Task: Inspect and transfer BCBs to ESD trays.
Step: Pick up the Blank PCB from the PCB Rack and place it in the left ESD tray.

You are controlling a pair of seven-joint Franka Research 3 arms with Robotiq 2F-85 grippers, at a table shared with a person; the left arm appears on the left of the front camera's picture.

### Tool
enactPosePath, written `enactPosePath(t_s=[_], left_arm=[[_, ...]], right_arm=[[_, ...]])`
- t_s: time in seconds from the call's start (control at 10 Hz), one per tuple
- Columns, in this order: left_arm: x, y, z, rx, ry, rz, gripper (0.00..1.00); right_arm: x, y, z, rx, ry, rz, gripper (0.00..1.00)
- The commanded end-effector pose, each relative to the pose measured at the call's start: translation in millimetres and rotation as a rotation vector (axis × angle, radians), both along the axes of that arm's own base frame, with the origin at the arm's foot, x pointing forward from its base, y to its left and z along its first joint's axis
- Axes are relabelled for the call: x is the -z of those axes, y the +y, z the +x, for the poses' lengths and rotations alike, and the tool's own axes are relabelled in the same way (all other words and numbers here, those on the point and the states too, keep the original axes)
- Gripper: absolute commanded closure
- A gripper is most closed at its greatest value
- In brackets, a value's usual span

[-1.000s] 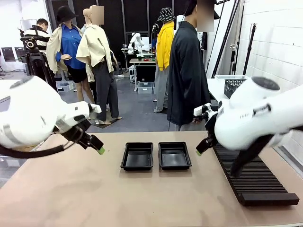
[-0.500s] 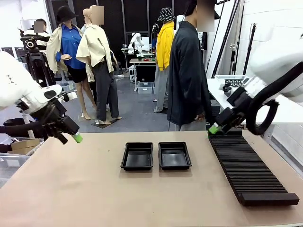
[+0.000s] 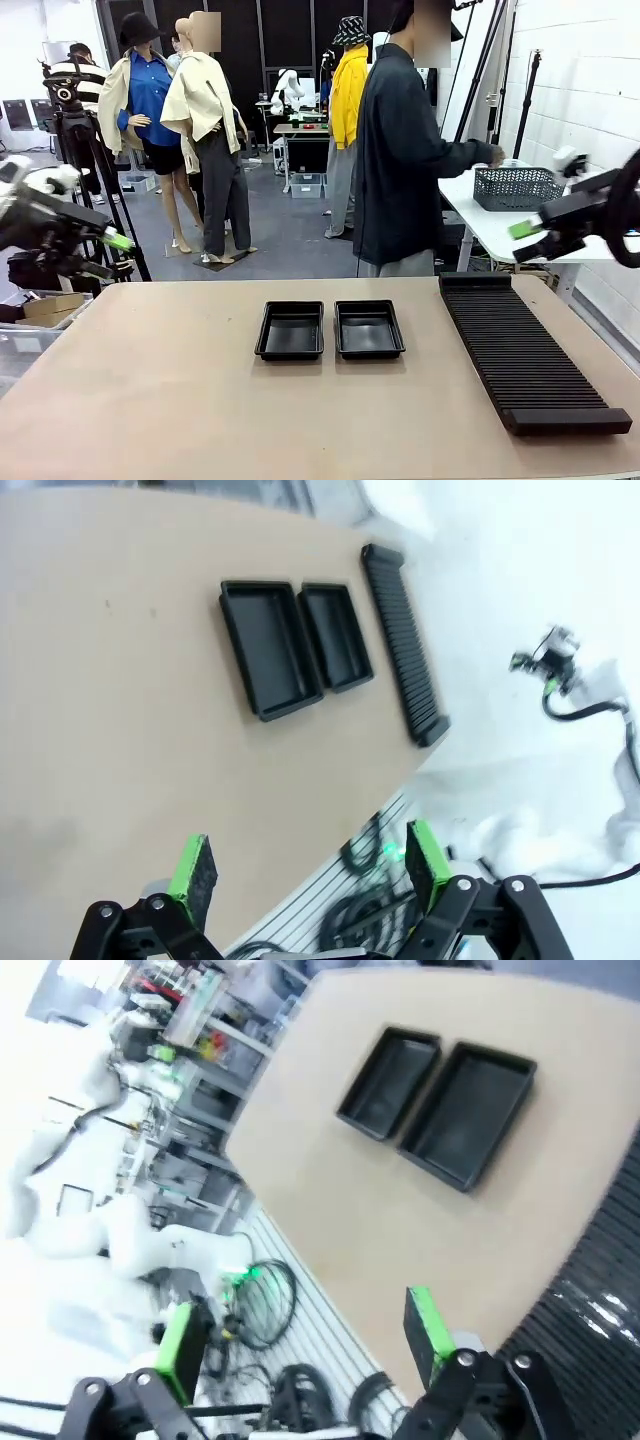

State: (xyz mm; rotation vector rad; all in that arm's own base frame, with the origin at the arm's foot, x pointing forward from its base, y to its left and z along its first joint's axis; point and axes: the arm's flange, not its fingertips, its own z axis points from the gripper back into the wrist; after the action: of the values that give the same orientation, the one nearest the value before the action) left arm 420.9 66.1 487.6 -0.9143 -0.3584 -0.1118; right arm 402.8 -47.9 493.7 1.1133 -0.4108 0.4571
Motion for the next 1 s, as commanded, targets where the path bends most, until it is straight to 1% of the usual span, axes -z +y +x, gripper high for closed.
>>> enactPosePath(t_s=[0.0, 0.1, 0.2, 0.3, 0.4, 0.6, 0.8, 0.9], left_arm=[[19.7, 36.3, -10.4, -0.064, -0.038, -0.159, 0.0], [27.9, 58.3, -22.9, -0.103, -0.058, -0.25, 0.0], [34.9, 72.4, -27.4, -0.113, -0.091, -0.351, 0.0], [45.3, 83.9, -32.2, -0.117, -0.096, -0.409, 0.0], [57.4, 92.2, -36.3, -0.122, -0.092, -0.426, 0.0], [74.0, 102.0, -40.3, -0.128, -0.095, -0.478, 0.0], [79.0, 105.4, -46.2, -0.141, -0.11, -0.502, 0.0], [75.3, 106.7, -48.4, -0.139, -0.159, -0.469, 0.0]], right_arm=[[19.5, -31.2, -5.0, 0.018, -0.01, 0.165, 0.0], [26.7, -48.5, -15.6, 0.025, -0.026, 0.257, 0.0], [32.7, -59.0, -20.4, 0.029, -0.046, 0.294, 0.0], [40.8, -66.4, -23.6, 0.046, -0.051, 0.311, 0.0], [46.3, -71.7, -27.8, 0.046, -0.053, 0.322, 0.0], [53.1, -79.6, -26.6, 0.067, -0.039, 0.333, 0.0], [53.2, -81.4, -26.5, 0.06, -0.051, 0.358, 0.0], [55.9, -82.2, -29.3, 0.067, -0.018, 0.315, 0.0]])
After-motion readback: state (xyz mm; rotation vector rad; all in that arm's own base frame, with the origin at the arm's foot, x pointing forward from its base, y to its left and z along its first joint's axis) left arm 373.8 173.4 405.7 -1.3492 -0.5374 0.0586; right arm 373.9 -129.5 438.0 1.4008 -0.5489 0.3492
